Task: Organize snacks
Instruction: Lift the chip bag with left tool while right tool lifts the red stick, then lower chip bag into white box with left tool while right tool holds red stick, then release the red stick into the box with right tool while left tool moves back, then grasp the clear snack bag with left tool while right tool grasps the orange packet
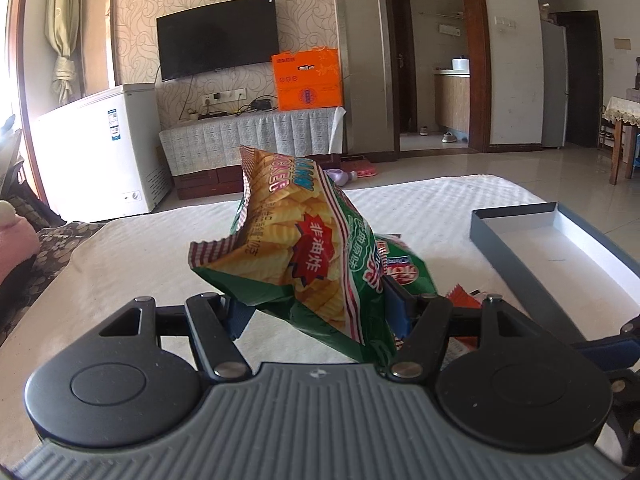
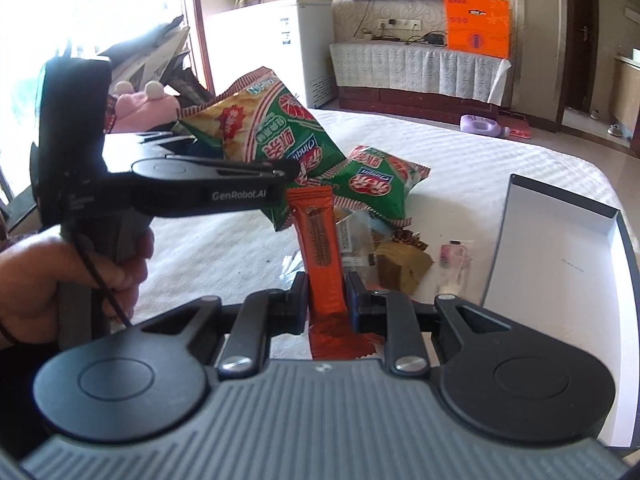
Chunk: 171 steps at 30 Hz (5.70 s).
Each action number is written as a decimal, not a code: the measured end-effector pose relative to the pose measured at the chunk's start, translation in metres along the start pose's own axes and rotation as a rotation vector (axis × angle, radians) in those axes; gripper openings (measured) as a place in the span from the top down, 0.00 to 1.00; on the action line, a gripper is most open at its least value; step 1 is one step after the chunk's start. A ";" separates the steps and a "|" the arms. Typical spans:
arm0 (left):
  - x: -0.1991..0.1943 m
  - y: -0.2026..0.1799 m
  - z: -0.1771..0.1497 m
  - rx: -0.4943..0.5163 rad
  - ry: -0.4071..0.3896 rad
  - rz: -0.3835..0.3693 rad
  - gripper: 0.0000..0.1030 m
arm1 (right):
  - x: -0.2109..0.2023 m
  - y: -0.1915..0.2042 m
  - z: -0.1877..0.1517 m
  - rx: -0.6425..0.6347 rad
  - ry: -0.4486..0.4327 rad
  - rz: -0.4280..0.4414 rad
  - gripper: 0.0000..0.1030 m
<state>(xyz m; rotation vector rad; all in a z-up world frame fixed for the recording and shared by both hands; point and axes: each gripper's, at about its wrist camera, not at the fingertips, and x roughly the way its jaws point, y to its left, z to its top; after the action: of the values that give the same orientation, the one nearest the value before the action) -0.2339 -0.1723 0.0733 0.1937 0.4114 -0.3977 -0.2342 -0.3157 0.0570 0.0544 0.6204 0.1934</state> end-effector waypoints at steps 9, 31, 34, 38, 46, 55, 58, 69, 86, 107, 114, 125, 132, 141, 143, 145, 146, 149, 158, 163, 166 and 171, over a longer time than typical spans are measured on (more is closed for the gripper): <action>0.003 -0.044 0.009 0.014 -0.011 -0.065 0.32 | -0.015 -0.021 -0.001 0.063 -0.041 -0.050 0.77; 0.053 -0.141 0.029 0.031 -0.018 -0.260 0.32 | -0.035 -0.082 -0.013 0.225 -0.075 -0.213 0.77; 0.064 -0.155 0.030 0.035 -0.011 -0.288 0.32 | -0.039 -0.089 -0.015 0.246 -0.078 -0.232 0.77; 0.081 -0.173 0.030 0.031 0.012 -0.323 0.32 | -0.042 -0.098 -0.018 0.277 -0.078 -0.256 0.77; 0.114 -0.200 0.028 0.037 0.041 -0.392 0.32 | -0.045 -0.114 -0.026 0.326 -0.056 -0.306 0.77; 0.160 -0.227 0.023 0.052 0.091 -0.442 0.32 | -0.041 -0.123 -0.033 0.356 -0.008 -0.335 0.77; 0.173 -0.228 0.023 0.045 0.102 -0.458 0.32 | -0.040 -0.124 -0.035 0.360 0.002 -0.338 0.77; 0.189 -0.228 0.023 0.090 0.126 -0.451 0.32 | -0.036 -0.122 -0.038 0.360 0.035 -0.344 0.77; 0.174 -0.218 0.019 0.110 0.101 -0.444 0.17 | -0.025 -0.130 -0.037 0.370 0.061 -0.355 0.77; 0.123 -0.153 0.019 0.055 0.047 -0.352 0.09 | -0.002 -0.130 -0.039 0.389 0.117 -0.389 0.77; 0.100 -0.130 0.017 0.047 0.038 -0.312 0.09 | -0.004 -0.123 -0.039 0.395 0.096 -0.398 0.76; 0.072 -0.089 0.008 0.031 0.052 -0.213 0.09 | -0.019 -0.114 -0.040 0.408 0.031 -0.409 0.75; 0.048 -0.064 -0.003 -0.008 0.058 -0.161 0.09 | -0.034 -0.113 -0.043 0.439 -0.042 -0.387 0.68; 0.035 -0.018 -0.008 -0.056 0.067 -0.074 0.09 | -0.019 -0.060 -0.019 0.208 -0.100 -0.149 0.68; 0.037 -0.006 -0.007 -0.079 0.075 -0.056 0.09 | -0.001 -0.039 -0.016 0.109 -0.031 -0.086 0.69; 0.038 0.002 -0.007 -0.102 0.084 -0.044 0.09 | 0.018 -0.018 -0.016 0.009 0.042 -0.068 0.70; 0.038 0.006 -0.007 -0.112 0.088 -0.043 0.09 | 0.025 -0.010 -0.017 -0.030 0.069 -0.069 0.69; 0.037 0.013 -0.006 -0.131 0.091 -0.047 0.09 | 0.043 -0.003 -0.017 -0.080 0.122 -0.110 0.65; 0.036 0.021 -0.003 -0.164 0.105 -0.067 0.09 | 0.075 0.004 -0.017 -0.146 0.151 -0.144 0.40; 0.037 0.023 -0.006 -0.159 0.117 -0.067 0.09 | 0.079 0.006 -0.015 -0.138 0.171 -0.128 0.43; 0.036 0.018 -0.008 -0.153 0.123 -0.081 0.09 | 0.069 -0.002 -0.019 -0.105 0.191 -0.115 0.62; 0.028 -0.003 -0.012 -0.102 0.114 -0.166 0.09 | 0.057 -0.009 -0.028 -0.075 0.222 -0.080 0.77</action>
<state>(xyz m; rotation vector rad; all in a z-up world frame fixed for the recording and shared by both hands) -0.2158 -0.1811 0.0502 0.0835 0.5612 -0.5290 -0.2034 -0.3135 0.0010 -0.0657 0.8349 0.1457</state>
